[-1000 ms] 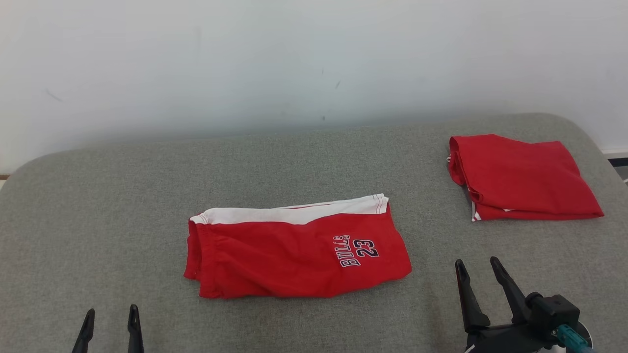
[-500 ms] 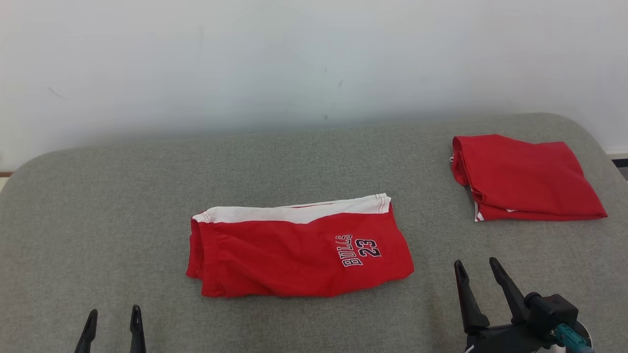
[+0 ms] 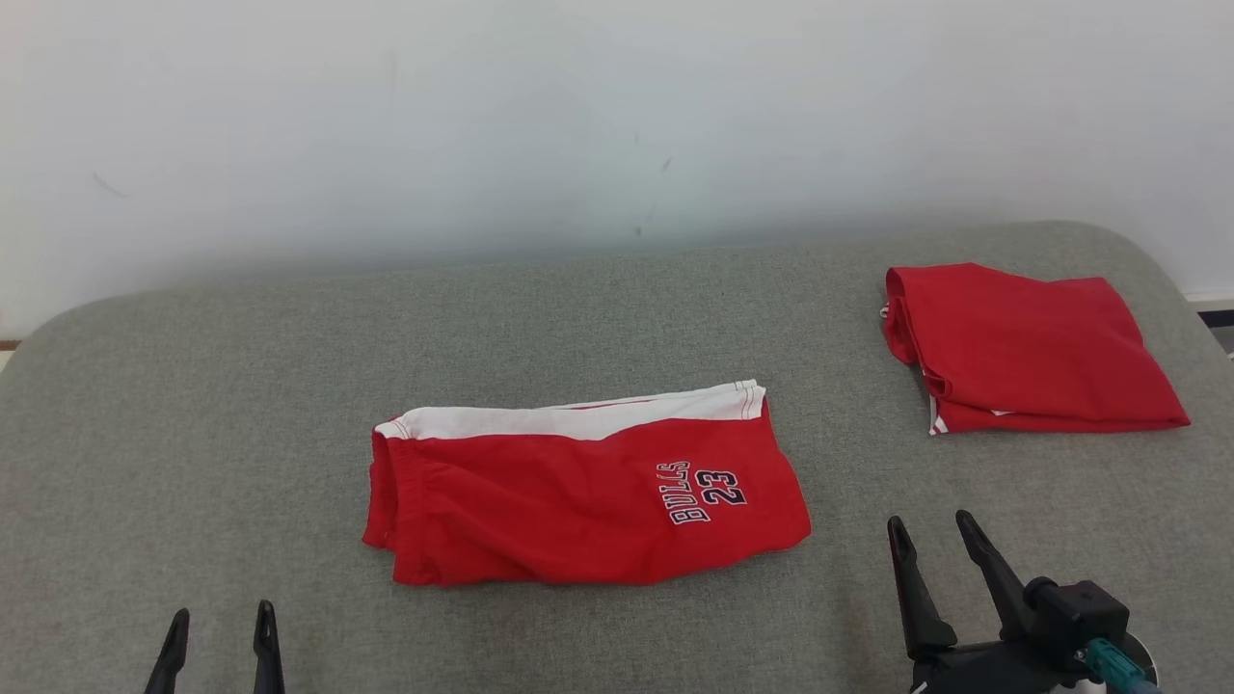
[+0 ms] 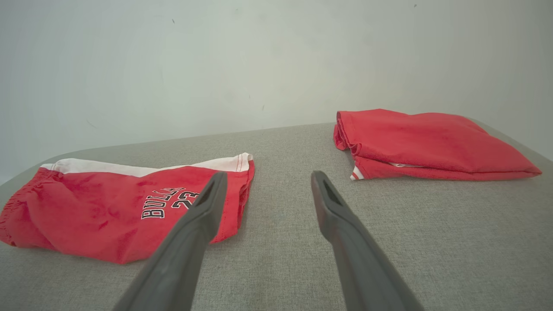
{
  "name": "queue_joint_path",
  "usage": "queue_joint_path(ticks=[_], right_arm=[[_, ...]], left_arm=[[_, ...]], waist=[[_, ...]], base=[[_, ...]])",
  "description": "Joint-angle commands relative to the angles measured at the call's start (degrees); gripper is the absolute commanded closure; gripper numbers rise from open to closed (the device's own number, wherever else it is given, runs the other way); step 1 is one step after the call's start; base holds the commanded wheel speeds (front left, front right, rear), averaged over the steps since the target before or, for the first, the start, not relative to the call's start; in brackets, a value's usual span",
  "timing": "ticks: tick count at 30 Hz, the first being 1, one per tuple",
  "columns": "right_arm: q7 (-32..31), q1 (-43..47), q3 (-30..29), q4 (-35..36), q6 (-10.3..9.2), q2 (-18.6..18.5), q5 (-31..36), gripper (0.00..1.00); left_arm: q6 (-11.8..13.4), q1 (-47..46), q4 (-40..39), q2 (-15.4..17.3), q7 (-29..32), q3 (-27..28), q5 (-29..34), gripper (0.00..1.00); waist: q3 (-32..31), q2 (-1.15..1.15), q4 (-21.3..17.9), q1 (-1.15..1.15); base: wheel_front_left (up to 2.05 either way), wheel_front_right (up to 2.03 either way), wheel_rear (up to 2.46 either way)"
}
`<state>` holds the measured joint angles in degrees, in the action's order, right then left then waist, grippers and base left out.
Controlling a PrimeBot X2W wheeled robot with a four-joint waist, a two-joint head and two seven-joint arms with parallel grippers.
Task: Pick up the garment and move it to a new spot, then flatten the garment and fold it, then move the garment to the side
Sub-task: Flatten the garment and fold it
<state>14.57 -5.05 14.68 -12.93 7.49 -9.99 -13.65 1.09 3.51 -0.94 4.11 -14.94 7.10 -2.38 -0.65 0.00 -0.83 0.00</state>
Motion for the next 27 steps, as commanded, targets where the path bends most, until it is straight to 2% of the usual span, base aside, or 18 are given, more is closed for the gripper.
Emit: queue_joint_path(ticks=[1, 4, 7, 14, 21, 27], right_arm=[[0.0, 0.1, 0.1, -0.2, 0.01, 0.1, -0.3, 0.0], [0.0, 0.1, 0.1, -0.4, 0.01, 0.3, -0.5, 0.0], [-1.9, -0.1, 0.5, -1.2, 0.01, 1.1, -3.3, 0.0], [-5.0, -4.7, 2.1, -3.6, 0.01, -0.3, -5.4, 0.0], [-6.7, -13.6, 4.8, -12.4, 0.01, -1.5, -6.4, 0.0], [-6.4, -22.0, 7.8, -22.7, 0.01, -0.8, -8.0, 0.0]], left_arm=[[0.1, 0.0, 0.2, 0.4, -0.2, 0.0, 0.5, 0.0], [0.1, -0.2, 0.2, 0.5, -0.2, 0.0, 0.5, 0.0], [0.2, -0.2, 0.2, 0.5, -0.2, 0.1, 0.4, 0.0], [0.3, -0.3, -0.1, 0.4, -0.2, -0.2, 0.3, 0.0], [-0.1, -1.3, 0.1, 0.3, -0.2, -0.9, 0.1, 0.0], [-0.4, -2.7, 0.3, 0.2, -0.2, -1.6, -0.1, 0.0]], waist=[[0.0, 0.0, 0.0, 0.0], [0.0, 0.0, 0.1, 0.0], [0.0, 0.0, 0.1, 0.0], [0.5, 0.0, 0.1, 0.0], [1.8, 0.0, 1.2, 0.0], [4.0, 0.0, 2.8, 0.0]], base=[[0.0, 0.0, 0.0], [0.0, 0.0, 0.0], [0.0, 0.0, 0.0], [0.0, 0.0, 0.0], [0.0, 0.0, 0.0], [0.0, 0.0, 0.0]])
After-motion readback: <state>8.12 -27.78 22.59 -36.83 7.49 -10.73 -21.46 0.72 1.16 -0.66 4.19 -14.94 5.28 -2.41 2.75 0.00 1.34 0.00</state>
